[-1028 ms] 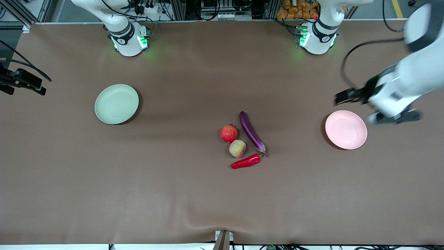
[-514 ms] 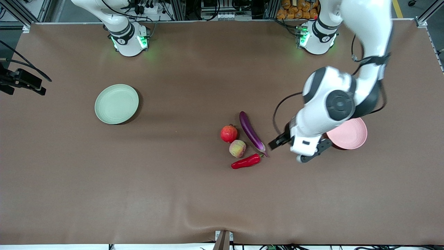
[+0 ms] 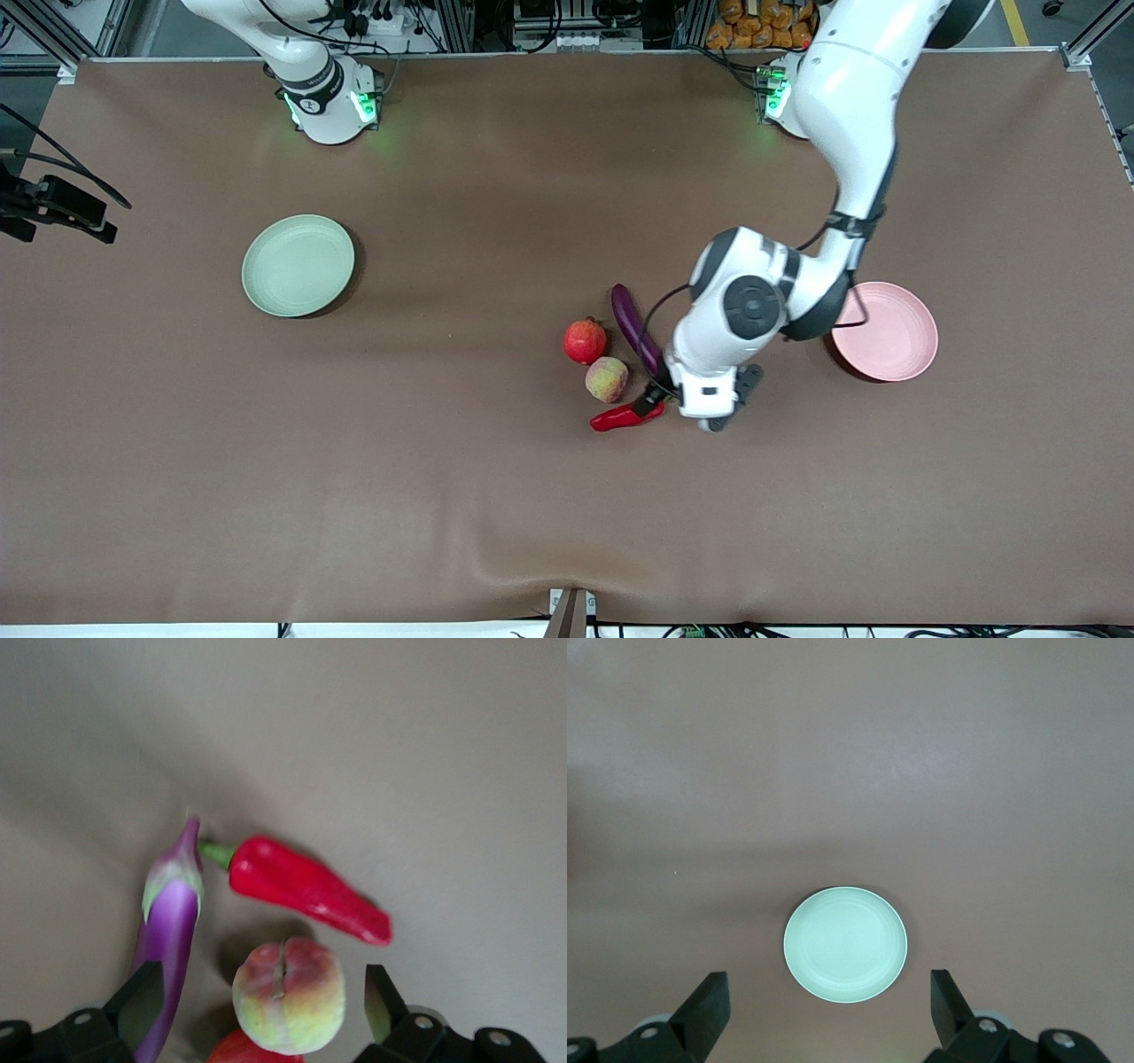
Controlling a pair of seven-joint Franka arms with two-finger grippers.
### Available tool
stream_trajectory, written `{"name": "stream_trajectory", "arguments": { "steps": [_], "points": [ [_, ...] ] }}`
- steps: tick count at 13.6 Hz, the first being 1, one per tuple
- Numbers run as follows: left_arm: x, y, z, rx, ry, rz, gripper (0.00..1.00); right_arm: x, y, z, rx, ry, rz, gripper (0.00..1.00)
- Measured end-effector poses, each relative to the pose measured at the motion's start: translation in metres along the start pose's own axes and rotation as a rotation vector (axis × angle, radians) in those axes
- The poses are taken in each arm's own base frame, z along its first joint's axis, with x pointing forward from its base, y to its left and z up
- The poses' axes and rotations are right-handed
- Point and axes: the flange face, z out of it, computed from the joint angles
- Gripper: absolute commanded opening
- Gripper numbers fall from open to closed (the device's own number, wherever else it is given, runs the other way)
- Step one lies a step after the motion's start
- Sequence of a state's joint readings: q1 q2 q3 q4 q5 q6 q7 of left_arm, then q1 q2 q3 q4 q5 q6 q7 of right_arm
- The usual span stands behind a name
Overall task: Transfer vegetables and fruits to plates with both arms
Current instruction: 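Lower the left gripper and grasp the purple eggplant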
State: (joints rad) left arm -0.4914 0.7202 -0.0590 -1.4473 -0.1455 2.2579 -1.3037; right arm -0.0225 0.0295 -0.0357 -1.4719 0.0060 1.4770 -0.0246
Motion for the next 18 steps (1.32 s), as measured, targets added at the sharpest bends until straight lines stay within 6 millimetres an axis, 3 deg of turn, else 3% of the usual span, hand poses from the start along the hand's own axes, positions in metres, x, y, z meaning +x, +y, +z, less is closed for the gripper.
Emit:
{"name": "stream_trajectory", "arguments": {
  "steps": [3, 8, 16, 17, 18],
  "points": [
    [-0.002, -0.008, 0.032, 0.052, -0.007, -0.049, 1.00, 0.000, 0.001, 0.000, 0.000, 0.000, 0.002, 1.00],
    [0.009, -0.033, 0.049, 0.212, -0.036, -0.107, 1.00, 0.000, 0.002, 0.000, 0.000, -0.001, 0.003, 1.00],
    [-0.005, -0.053, 0.092, 0.295, -0.048, -0.102, 1.00, 0.000, 0.001, 0.000, 0.000, -0.002, 0.003, 1.00],
    [-0.005, -0.054, 0.098, 0.300, -0.048, -0.101, 0.80, 0.000, 0.002, 0.000, 0.000, -0.002, 0.003, 1.00],
    [-0.006, -0.054, 0.102, 0.298, -0.047, -0.100, 0.45, 0.000, 0.001, 0.000, 0.000, -0.002, 0.003, 1.00]
  ]
}}
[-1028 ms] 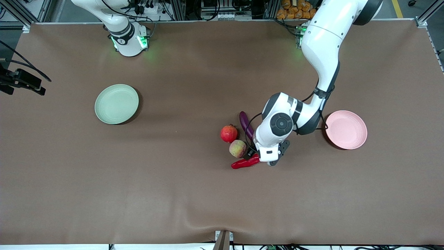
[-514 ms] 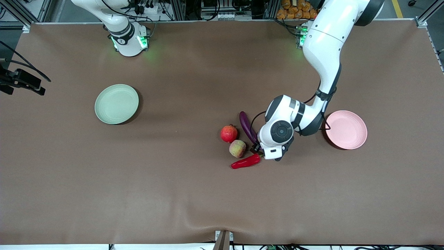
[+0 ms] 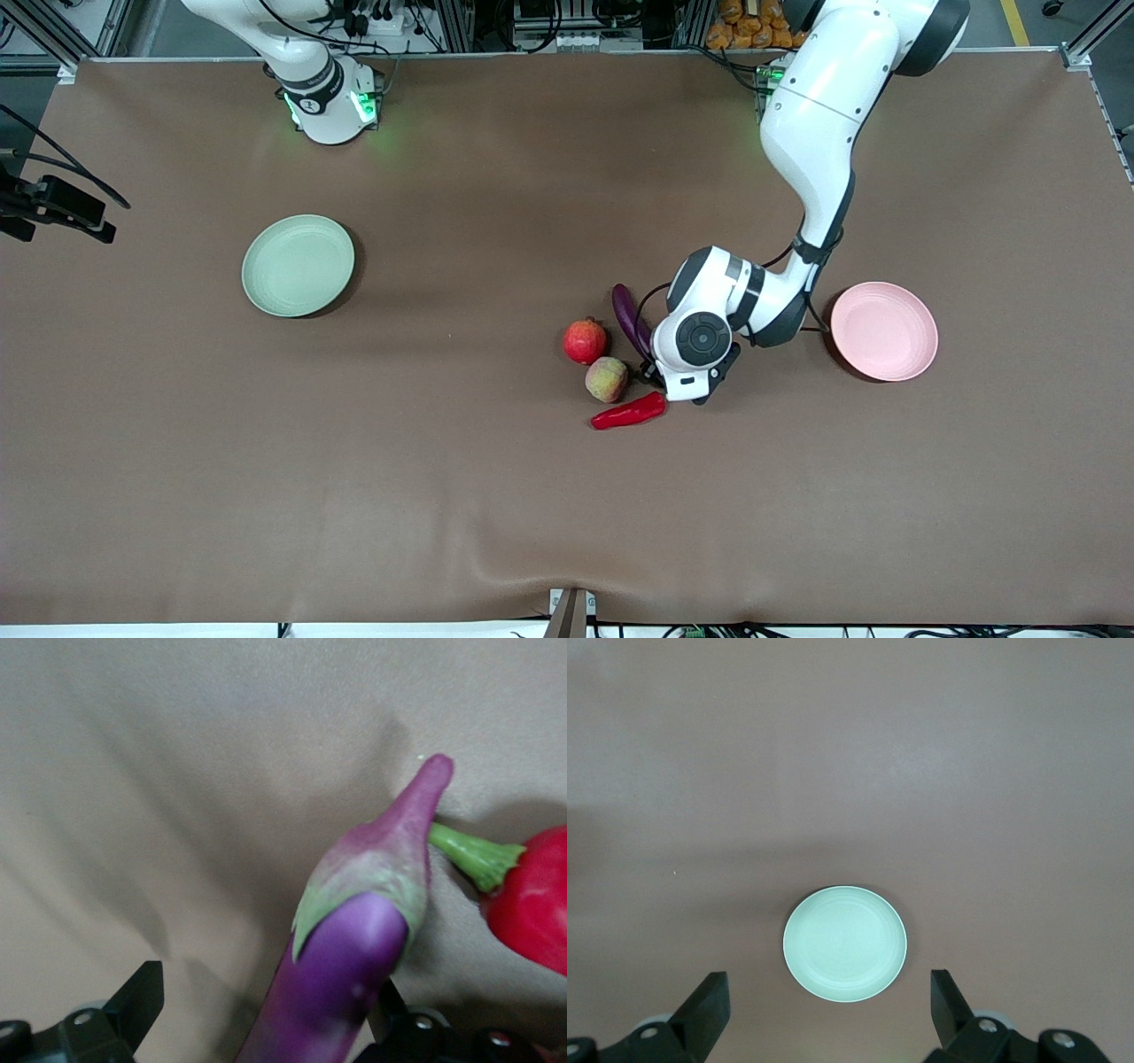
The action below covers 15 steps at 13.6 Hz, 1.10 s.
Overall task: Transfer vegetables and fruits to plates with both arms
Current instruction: 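Lower the left gripper and grasp the purple eggplant, then carry the eggplant with the left gripper onto the pink plate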
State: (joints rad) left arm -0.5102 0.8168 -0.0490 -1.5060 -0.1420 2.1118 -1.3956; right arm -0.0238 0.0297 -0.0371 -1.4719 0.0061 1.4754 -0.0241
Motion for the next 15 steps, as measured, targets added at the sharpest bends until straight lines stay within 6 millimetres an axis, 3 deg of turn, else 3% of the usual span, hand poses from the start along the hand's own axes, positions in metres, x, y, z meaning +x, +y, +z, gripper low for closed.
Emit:
{"name": "stream_trajectory", "arguments": {
  "steps": [1, 2, 7, 11, 13, 15],
  "points": [
    [-0.001, 0.002, -0.001, -0.009, 0.002, 0.002, 0.20, 0.000, 0.000, 0.000, 0.000, 0.000, 0.000, 1.00],
    [-0.002, 0.003, -0.003, -0.015, 0.005, 0.005, 0.13, 0.000, 0.000, 0.000, 0.000, 0.000, 0.000, 1.00],
    [-0.004, 0.006, -0.025, -0.023, 0.050, 0.037, 0.13, 0.000, 0.000, 0.000, 0.000, -0.001, 0.000, 1.00],
    [-0.002, -0.010, -0.090, -0.003, 0.050, 0.046, 0.13, 0.000, 0.000, 0.002, 0.000, -0.008, 0.000, 1.00],
    [0.021, -0.027, -0.130, 0.013, 0.044, 0.087, 0.13, 0.000, 0.000, 0.004, 0.000, -0.015, 0.000, 1.00],
    [0.074, -0.051, -0.161, 0.040, 0.047, 0.163, 0.13, 0.000, 0.000, 0.004, 0.000, -0.016, -0.001, 1.00]
  ]
}}
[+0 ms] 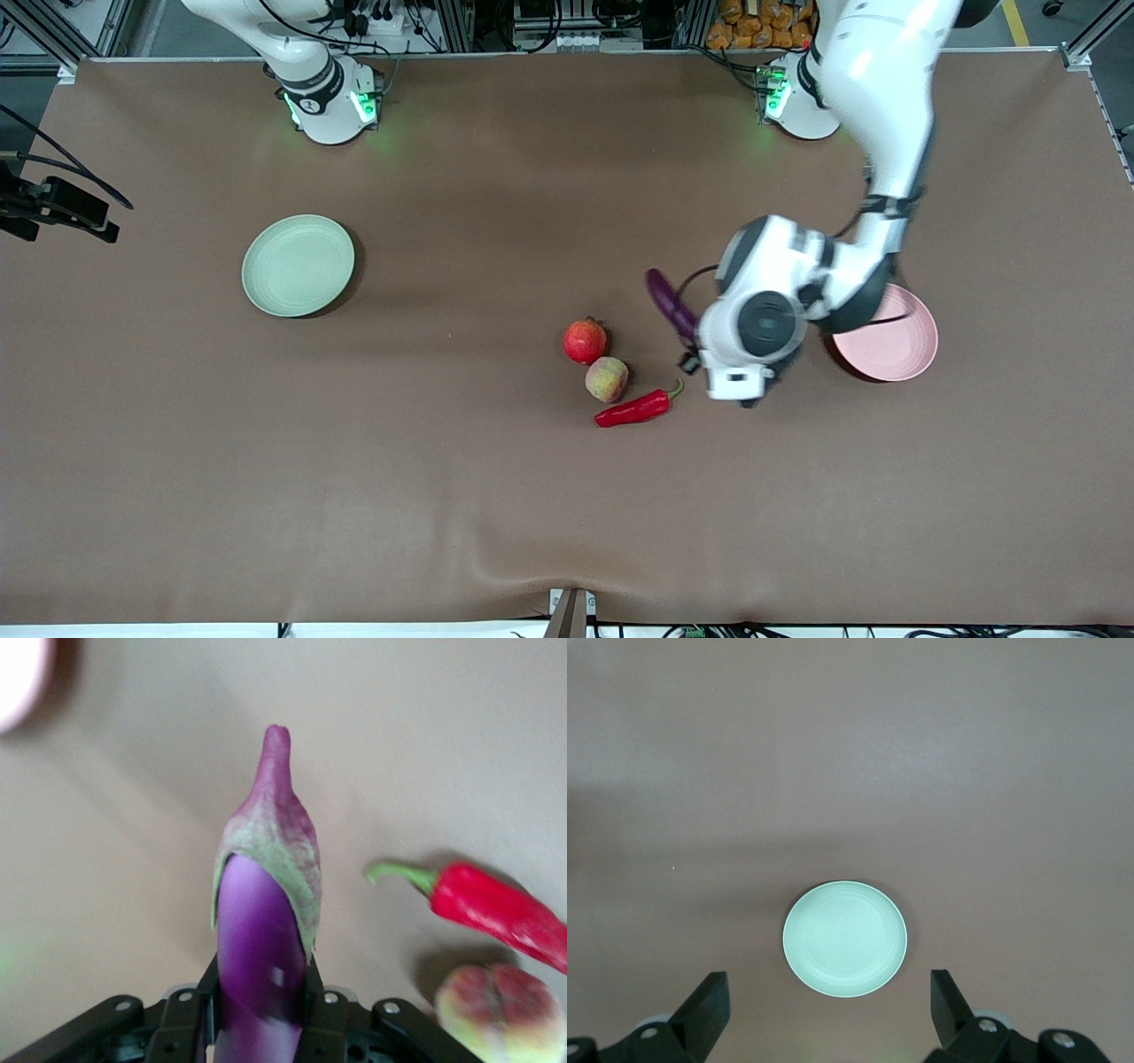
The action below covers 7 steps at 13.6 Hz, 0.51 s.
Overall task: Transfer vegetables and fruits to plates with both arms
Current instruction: 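Carry the eggplant with the left gripper onto the pink plate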
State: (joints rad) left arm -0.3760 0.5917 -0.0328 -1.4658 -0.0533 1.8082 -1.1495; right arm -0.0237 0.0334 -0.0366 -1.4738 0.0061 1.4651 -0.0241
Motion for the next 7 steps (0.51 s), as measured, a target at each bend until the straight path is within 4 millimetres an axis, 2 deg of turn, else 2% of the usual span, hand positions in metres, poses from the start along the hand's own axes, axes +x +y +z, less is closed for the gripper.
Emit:
{"name": "stream_trajectory", "arguments": {
  "steps": [1, 3, 5, 7],
  "points": [
    [0.034, -0.019, -0.006, 0.016, 0.022, 0.032, 0.13, 0.000, 0.000, 0.000, 0.000, 0.000, 0.000, 1.00],
    [0.100, -0.062, 0.006, 0.089, 0.069, 0.080, 0.13, 0.000, 0.000, 0.000, 0.000, -0.001, 0.000, 1.00],
    [0.143, -0.099, 0.039, 0.200, 0.094, 0.126, 0.13, 0.000, 0.000, 0.000, 0.000, -0.001, 0.000, 1.00],
    [0.170, -0.125, 0.084, 0.265, 0.115, 0.169, 0.13, 0.000, 0.000, 0.000, 0.000, -0.002, 0.000, 1.00]
  ]
}}
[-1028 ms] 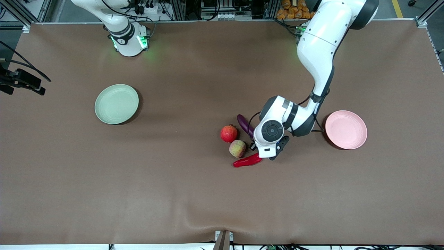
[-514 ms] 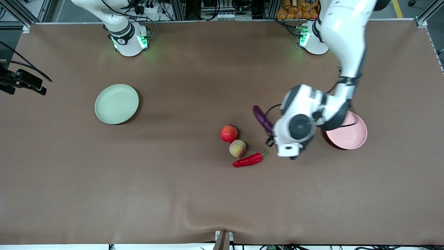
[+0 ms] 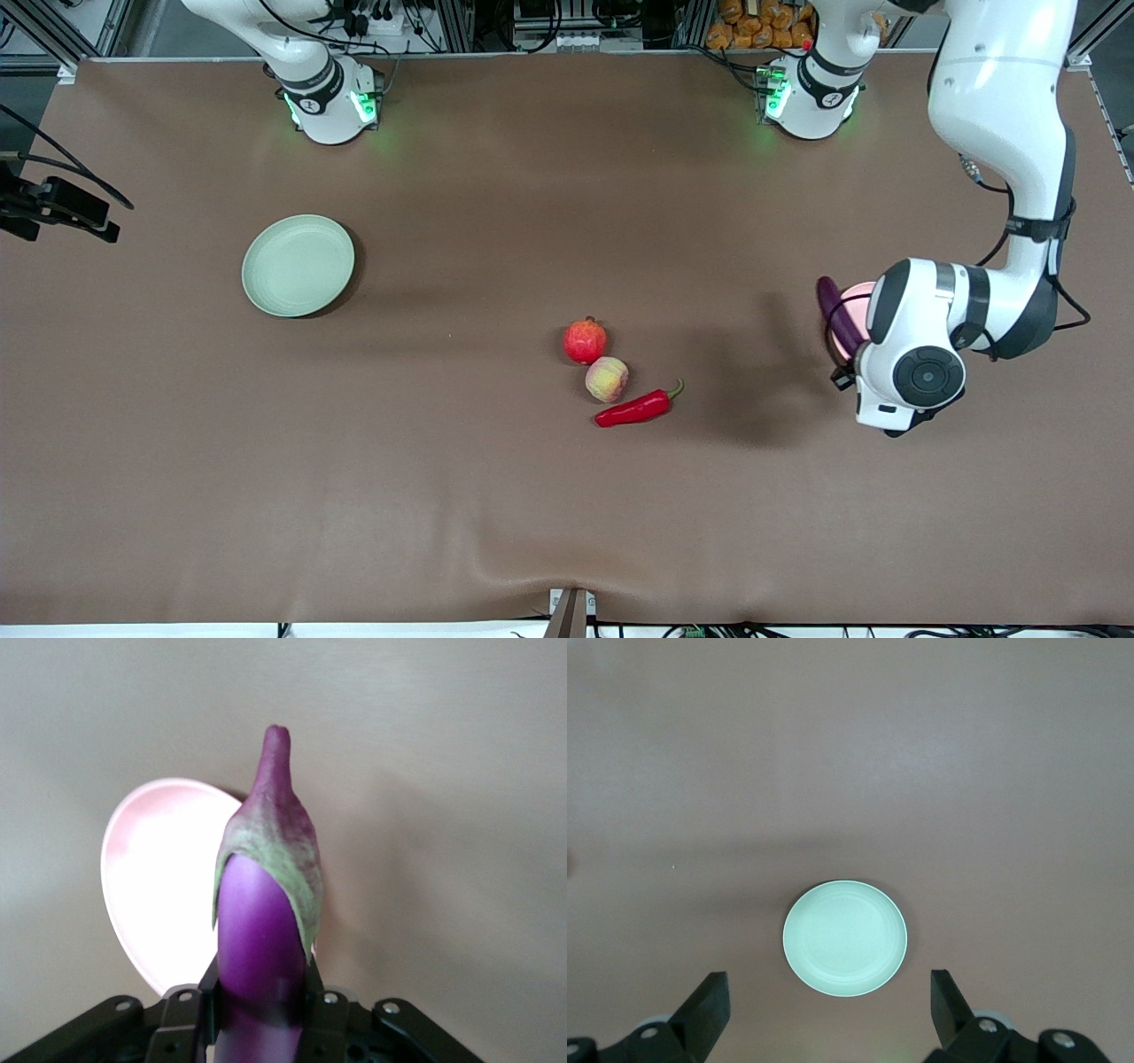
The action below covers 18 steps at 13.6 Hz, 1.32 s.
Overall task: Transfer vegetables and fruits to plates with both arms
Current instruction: 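Carry the eggplant with the left gripper onto the pink plate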
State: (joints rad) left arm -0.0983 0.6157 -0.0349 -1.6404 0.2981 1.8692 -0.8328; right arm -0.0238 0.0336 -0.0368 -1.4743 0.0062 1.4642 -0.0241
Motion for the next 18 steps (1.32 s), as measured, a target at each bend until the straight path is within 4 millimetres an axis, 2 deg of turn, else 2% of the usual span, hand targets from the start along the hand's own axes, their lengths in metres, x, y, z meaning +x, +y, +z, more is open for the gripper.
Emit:
{"name": "stream_trajectory", "arguments": {
  "steps": [1, 3, 9, 12, 15, 16, 17, 18],
  "points": [
    [0.005, -0.008, 0.020, 0.010, 0.003, 0.020, 0.13, 0.000, 0.000, 0.000, 0.000, 0.000, 0.000, 1.00],
    [0.014, -0.025, 0.042, 0.018, -0.013, 0.056, 0.13, 0.000, 0.000, 0.000, 0.000, 0.000, 0.000, 1.00],
    [0.039, -0.076, 0.067, 0.011, -0.069, 0.104, 0.13, 0.000, 0.000, 0.000, 0.000, 0.000, 0.000, 1.00],
    [0.033, -0.078, 0.079, 0.021, -0.093, 0.113, 0.14, 0.000, 0.000, 0.000, 0.000, -0.001, 0.000, 1.00],
    [0.029, -0.073, 0.080, 0.021, -0.096, 0.125, 0.18, 0.000, 0.000, 0.000, 0.001, -0.001, 0.000, 1.00],
    [0.028, -0.072, 0.080, 0.020, -0.094, 0.126, 0.26, 0.000, 0.000, 0.000, 0.001, -0.001, 0.000, 1.00],
    [0.028, -0.071, 0.079, 0.018, -0.091, 0.128, 0.50, 0.000, 0.000, 0.000, 0.001, -0.001, 0.000, 1.00],
    [0.027, -0.070, 0.079, 0.016, -0.089, 0.130, 0.95, 0.000, 0.000, 0.000, 0.001, -0.001, 0.000, 1.00]
  ]
}}
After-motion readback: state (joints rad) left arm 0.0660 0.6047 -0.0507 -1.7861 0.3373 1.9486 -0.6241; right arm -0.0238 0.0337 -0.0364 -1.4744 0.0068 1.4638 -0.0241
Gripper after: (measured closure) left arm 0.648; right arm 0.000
